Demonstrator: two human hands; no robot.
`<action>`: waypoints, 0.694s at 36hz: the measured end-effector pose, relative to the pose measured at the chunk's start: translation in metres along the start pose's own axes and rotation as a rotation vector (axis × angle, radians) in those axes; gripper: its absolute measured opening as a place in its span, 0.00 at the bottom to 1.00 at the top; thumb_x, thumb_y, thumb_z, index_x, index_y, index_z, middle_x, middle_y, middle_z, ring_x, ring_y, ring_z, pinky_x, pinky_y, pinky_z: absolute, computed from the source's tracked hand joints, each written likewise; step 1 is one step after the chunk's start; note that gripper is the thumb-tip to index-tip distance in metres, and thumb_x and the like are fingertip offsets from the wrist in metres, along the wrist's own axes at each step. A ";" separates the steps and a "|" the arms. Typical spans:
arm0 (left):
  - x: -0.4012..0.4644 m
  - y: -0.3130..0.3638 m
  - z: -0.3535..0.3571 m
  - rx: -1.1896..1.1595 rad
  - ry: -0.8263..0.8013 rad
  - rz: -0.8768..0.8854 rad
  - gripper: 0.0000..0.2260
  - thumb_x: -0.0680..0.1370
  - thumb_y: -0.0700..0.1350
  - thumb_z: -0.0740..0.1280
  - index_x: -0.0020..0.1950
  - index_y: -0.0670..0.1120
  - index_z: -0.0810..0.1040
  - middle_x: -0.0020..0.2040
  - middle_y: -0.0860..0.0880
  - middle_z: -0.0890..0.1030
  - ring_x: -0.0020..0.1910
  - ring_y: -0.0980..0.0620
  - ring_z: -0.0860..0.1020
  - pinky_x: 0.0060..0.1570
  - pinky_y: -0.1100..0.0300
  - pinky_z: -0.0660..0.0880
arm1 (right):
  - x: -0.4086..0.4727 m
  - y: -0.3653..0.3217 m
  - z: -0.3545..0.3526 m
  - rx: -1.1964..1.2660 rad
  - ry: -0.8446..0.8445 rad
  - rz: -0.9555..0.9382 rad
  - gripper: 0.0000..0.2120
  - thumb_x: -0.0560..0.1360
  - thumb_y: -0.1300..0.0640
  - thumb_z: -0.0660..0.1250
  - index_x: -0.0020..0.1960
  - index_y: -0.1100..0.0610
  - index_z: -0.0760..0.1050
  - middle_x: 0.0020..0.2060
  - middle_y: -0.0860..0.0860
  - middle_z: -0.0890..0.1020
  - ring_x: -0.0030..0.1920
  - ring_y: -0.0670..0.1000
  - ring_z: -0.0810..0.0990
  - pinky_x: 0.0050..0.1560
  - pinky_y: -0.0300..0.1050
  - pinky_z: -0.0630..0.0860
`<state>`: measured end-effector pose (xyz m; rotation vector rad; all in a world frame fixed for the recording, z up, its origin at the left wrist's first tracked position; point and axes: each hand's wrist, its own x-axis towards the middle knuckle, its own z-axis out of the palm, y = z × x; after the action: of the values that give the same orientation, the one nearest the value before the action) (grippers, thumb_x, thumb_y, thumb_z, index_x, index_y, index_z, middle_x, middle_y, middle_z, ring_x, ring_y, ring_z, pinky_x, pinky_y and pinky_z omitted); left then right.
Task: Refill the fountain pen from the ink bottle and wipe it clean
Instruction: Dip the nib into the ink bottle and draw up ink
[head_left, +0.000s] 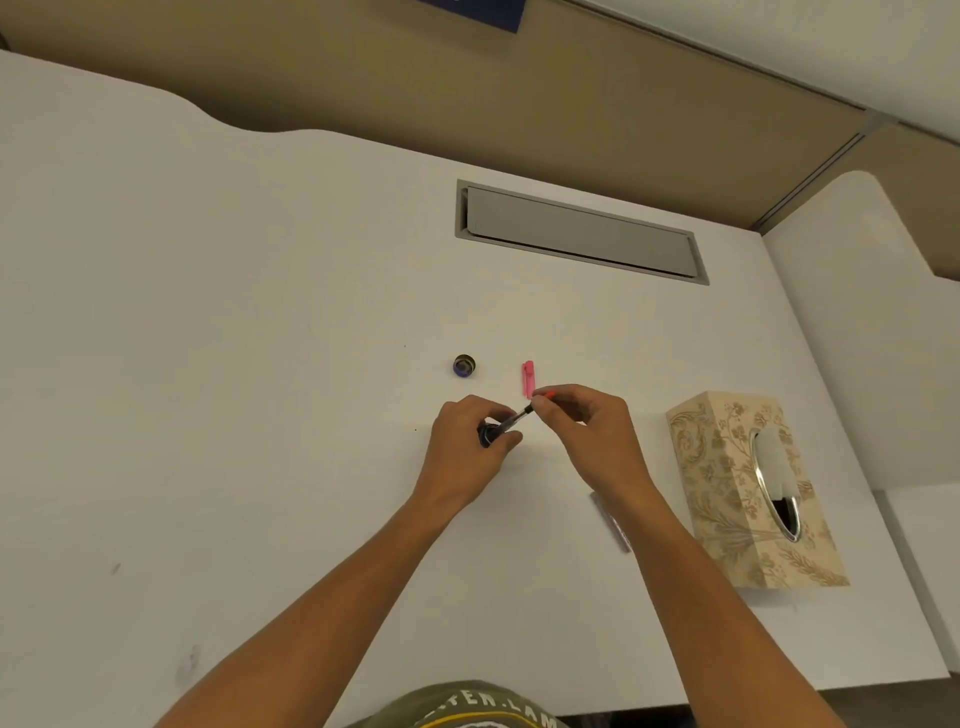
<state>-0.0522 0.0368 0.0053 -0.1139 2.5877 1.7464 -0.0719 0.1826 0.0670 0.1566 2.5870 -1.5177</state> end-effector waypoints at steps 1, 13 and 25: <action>-0.001 0.000 0.001 -0.008 0.007 -0.007 0.09 0.74 0.46 0.73 0.54 0.48 0.81 0.50 0.55 0.80 0.49 0.56 0.74 0.43 0.75 0.67 | 0.000 0.000 0.000 0.003 0.001 -0.002 0.05 0.76 0.54 0.71 0.50 0.53 0.84 0.43 0.45 0.86 0.47 0.44 0.83 0.50 0.35 0.76; -0.002 -0.004 0.000 -0.039 0.043 -0.017 0.08 0.74 0.43 0.73 0.52 0.44 0.83 0.52 0.50 0.79 0.48 0.56 0.77 0.45 0.79 0.69 | 0.001 0.004 0.005 -0.013 0.021 -0.015 0.05 0.75 0.53 0.72 0.50 0.49 0.84 0.42 0.43 0.86 0.47 0.44 0.83 0.52 0.39 0.78; -0.006 -0.012 0.004 -0.017 0.048 0.005 0.09 0.75 0.46 0.72 0.54 0.47 0.82 0.51 0.52 0.81 0.50 0.54 0.75 0.48 0.72 0.67 | -0.001 0.006 0.012 -0.132 -0.010 -0.061 0.03 0.76 0.51 0.71 0.49 0.46 0.83 0.43 0.41 0.85 0.48 0.44 0.81 0.47 0.38 0.76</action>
<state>-0.0457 0.0359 -0.0072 -0.1523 2.6086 1.7891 -0.0688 0.1748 0.0561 0.0556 2.6966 -1.3568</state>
